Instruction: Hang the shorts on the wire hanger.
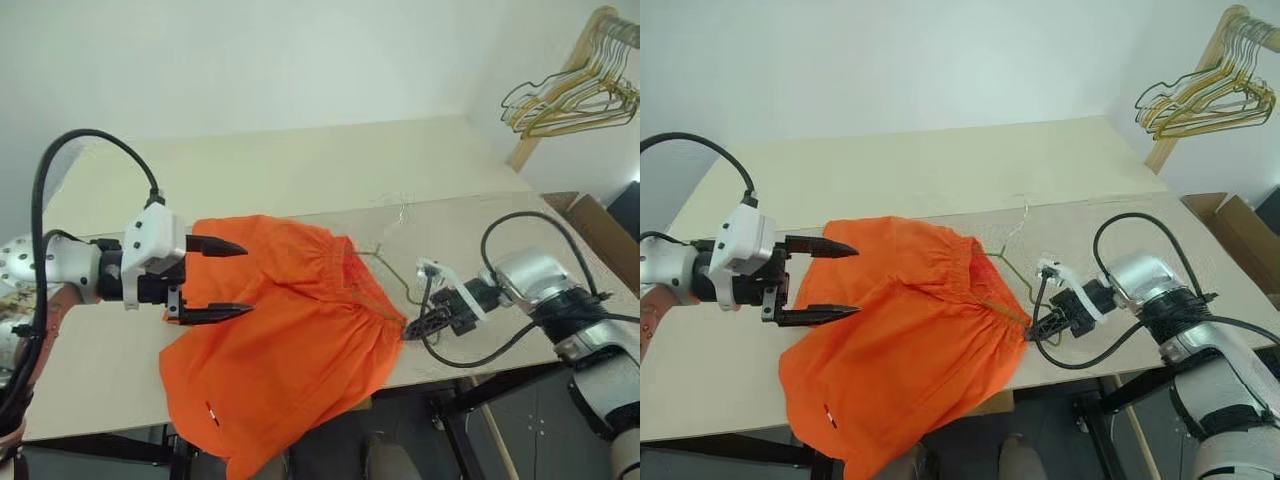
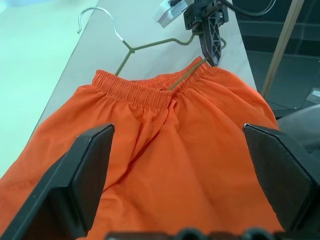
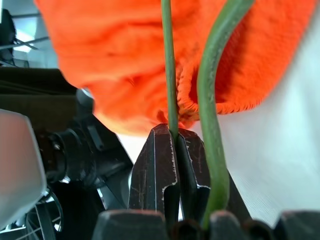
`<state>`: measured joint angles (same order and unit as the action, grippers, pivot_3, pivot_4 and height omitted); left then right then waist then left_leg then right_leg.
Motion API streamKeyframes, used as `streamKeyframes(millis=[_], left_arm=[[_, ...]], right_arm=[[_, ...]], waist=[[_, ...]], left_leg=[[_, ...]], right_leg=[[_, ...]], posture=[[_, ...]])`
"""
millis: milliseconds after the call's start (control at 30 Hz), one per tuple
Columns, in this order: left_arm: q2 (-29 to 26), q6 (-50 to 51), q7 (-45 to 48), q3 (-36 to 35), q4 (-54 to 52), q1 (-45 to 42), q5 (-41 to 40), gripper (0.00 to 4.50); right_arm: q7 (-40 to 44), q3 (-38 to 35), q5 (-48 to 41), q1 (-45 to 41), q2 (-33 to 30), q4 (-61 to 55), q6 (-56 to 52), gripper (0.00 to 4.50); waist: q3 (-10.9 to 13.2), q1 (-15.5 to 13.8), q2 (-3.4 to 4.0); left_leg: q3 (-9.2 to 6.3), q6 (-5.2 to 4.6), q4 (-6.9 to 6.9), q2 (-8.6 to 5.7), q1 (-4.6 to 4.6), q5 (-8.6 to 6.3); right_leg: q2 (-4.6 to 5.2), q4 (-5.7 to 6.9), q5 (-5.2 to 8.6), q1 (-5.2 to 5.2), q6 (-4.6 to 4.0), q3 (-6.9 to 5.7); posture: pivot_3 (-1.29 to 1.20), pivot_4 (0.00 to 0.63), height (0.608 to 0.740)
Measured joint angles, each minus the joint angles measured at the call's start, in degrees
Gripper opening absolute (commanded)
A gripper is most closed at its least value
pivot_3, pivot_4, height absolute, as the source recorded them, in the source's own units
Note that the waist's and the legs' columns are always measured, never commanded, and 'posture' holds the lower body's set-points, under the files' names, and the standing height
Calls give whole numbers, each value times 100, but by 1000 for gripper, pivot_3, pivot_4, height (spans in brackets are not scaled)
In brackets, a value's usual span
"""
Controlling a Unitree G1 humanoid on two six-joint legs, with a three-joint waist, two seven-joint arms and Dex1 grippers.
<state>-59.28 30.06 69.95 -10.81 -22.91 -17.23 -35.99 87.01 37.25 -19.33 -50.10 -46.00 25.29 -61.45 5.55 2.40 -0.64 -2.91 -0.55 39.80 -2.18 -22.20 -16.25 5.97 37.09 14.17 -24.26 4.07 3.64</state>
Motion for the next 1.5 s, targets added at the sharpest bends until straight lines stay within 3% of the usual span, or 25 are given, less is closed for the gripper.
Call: streamKeyframes(millis=[300,667,900,1000,1200,1500], left_arm=[[-1,16,-46,-154,-144,319,-10,4464],[-81,25,-37,-235,-123,323,-9,4464],[-165,-138,160,-81,343,-235,139,4464],[-163,-302,333,162,736,-693,318,4464],[-112,-479,779,633,1788,-2098,567,4464],[335,-1225,2064,2033,3077,-3595,1547,4464]], right_arm=[[110,-309,463,-708,726,1315,608,0],[-148,-949,773,-831,1132,1604,1374,0],[-601,-1836,657,-670,807,391,1422,0],[-616,-1989,558,-217,505,-628,1401,0],[-652,-1930,565,457,-5,-2342,1467,0],[-1098,-1402,923,430,-59,-3119,1467,0]], waist=[[-1,64,0],[-1,19,1],[-6,35,2],[-21,28,0],[-72,152,-10],[-174,513,-21]], left_leg=[[-4,4,-1,4,4,2],[-6,6,-1,2,1,3],[-5,6,-1,3,-1,3],[-4,6,2,2,-5,3],[-2,5,9,1,-7,3],[-6,3,23,0,3,4]], right_leg=[[-6,4,0,-1,0,2],[-4,5,0,-3,0,2],[-4,5,0,-5,0,2],[-3,5,0,-4,0,-1],[-5,7,-1,-1,1,-3],[-6,14,-1,13,2,-2]], posture=[[34,52,740],[12,52,740],[-41,30,740],[-62,22,740],[-108,6,740],[-127,0,740]])
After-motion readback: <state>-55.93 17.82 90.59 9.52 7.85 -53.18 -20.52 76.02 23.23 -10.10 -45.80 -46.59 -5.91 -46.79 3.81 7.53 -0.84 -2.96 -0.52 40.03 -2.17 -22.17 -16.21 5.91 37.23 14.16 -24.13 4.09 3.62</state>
